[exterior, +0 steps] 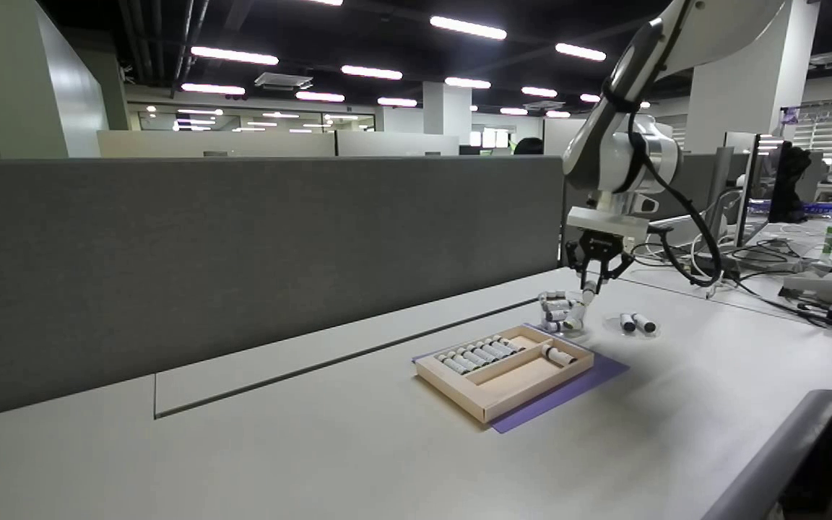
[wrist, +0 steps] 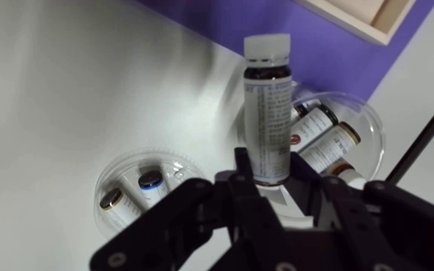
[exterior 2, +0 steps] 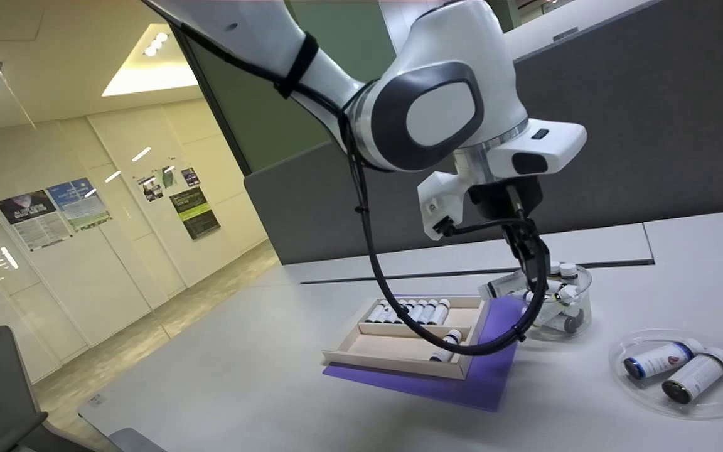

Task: Pick up the bottle from the table and place it inside the clear bowl on the right

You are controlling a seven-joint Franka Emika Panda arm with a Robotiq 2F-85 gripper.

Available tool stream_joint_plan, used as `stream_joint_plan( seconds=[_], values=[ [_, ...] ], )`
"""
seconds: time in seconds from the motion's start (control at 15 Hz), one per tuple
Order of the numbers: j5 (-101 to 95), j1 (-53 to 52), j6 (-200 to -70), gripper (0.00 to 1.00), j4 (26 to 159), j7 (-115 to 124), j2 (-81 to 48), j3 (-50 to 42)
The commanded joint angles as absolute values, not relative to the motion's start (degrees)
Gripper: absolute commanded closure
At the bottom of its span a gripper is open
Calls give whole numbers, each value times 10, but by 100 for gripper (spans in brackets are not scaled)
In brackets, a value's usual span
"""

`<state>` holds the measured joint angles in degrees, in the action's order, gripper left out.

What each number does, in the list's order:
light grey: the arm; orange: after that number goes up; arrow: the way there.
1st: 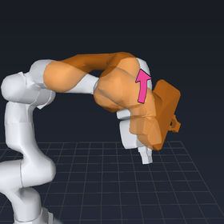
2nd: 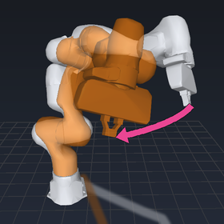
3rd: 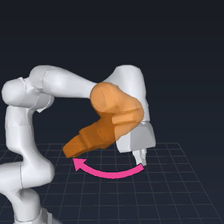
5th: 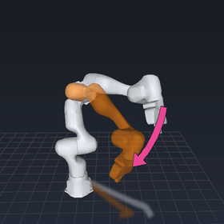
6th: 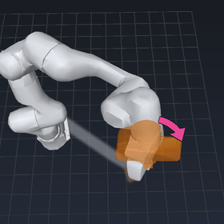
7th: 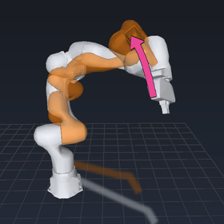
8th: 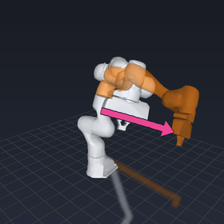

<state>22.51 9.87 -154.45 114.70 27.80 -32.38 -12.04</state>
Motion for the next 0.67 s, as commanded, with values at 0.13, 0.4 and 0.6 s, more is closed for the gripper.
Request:
stream_joint_plan(
  seconds=[0.13,0.4,0.6],
  values=[
    [309,139,-1705,94,1169,247,-314,-72],
    [319,140,-1793,94,1171,250,-334,-60],
    [315,134,-1830,94,1168,257,-353,-62]
  ],
)
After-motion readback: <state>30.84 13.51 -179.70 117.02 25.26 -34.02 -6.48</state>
